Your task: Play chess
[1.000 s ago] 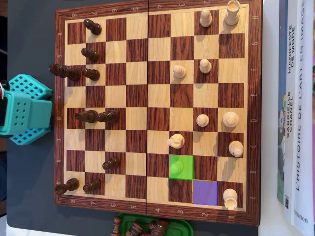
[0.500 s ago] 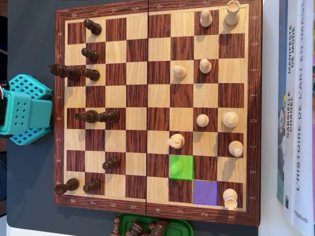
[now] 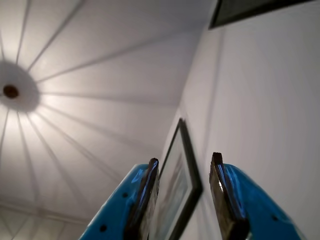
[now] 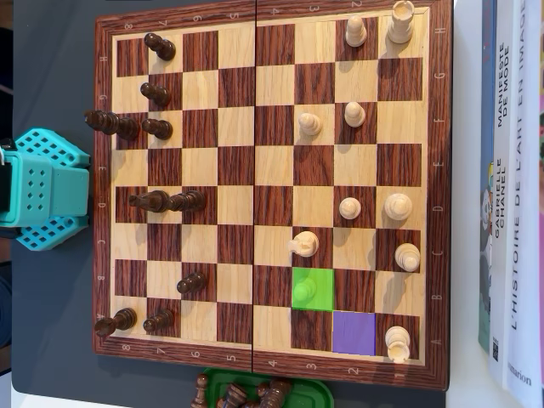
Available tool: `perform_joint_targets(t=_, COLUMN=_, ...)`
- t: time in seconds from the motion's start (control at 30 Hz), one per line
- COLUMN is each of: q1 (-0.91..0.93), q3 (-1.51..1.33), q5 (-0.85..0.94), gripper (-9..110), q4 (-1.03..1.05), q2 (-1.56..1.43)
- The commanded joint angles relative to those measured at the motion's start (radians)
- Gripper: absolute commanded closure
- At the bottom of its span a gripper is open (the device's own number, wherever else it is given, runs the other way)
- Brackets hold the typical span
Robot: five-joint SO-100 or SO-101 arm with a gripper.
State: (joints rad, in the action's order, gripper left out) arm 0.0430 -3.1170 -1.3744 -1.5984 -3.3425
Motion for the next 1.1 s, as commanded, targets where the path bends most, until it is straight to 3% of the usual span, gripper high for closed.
perform_joint_targets(t=0.0, q1=-0.011, q3=-0.028, q5=-0.005, gripper=86, q4=-0.101, q2=0.000)
perform_joint_targets(t=0.13, q1=-0.034, q3=-0.044, q5=0.005, gripper=86, q4=-0.206, q2=-0.005)
perform_joint_targets(t=1.07, q1=-0.046, q3=-0.043, q5=-0.077, gripper=86, q4=-0.206, q2=-0.003)
